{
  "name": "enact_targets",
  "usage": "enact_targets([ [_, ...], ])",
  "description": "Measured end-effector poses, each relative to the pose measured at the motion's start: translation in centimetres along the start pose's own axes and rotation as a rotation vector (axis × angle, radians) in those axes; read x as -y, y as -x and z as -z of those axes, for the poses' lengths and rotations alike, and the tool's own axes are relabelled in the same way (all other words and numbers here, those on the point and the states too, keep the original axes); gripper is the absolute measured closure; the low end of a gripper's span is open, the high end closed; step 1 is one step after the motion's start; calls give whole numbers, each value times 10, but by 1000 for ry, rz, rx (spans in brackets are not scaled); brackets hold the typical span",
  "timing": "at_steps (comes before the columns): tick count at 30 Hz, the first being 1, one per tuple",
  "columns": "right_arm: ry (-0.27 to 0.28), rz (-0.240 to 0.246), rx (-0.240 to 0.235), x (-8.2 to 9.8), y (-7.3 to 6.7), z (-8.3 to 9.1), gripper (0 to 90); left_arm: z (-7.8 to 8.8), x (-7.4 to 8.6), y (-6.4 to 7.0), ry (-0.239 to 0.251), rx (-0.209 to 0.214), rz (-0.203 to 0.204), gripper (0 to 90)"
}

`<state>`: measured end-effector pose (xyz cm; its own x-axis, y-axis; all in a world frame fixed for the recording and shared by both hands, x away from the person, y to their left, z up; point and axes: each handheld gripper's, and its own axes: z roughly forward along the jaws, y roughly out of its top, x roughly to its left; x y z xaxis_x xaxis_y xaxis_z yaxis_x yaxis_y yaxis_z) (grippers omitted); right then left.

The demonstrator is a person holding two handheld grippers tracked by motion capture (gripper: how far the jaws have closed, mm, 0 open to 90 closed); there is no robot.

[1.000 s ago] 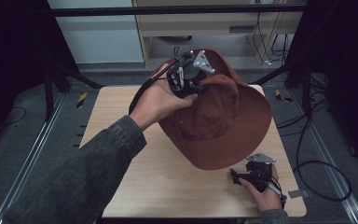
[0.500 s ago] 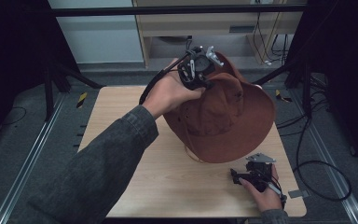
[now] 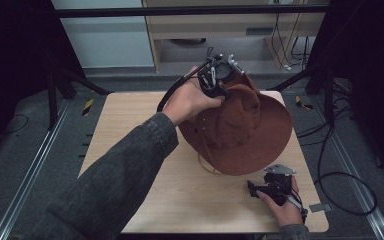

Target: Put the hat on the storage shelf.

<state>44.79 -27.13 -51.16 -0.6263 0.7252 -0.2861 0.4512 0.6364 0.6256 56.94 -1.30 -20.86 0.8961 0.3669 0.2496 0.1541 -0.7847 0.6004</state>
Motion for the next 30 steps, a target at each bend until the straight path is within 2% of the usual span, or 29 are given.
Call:
enact_targets([
  [3,0,0,0,0,0,0,7,-4,0,-1,14,1,20,831],
  [6,0,0,0,0,0,0,7,-3,0,0,28,-11,13,782],
  [11,0,0,1,0,0,0,7,0,1,4,57,-42,6,607],
  [19,0,0,-1,0,0,0,7,7,9,3,79,-78,35,480],
  [20,2,0,-2,0,0,0,7,9,10,2,82,-78,42,437],
  [23,2,0,-2,0,0,0,7,11,11,1,88,-88,51,406],
  [24,2,0,-3,0,0,0,7,12,11,0,89,-86,53,375],
  [26,2,-1,-4,0,0,0,8,11,13,-3,99,-66,76,369],
  [27,1,0,-3,0,0,0,8,10,12,-4,93,-60,71,365],
  [30,5,-1,-6,1,0,0,8,12,14,-4,106,-66,80,340],
])
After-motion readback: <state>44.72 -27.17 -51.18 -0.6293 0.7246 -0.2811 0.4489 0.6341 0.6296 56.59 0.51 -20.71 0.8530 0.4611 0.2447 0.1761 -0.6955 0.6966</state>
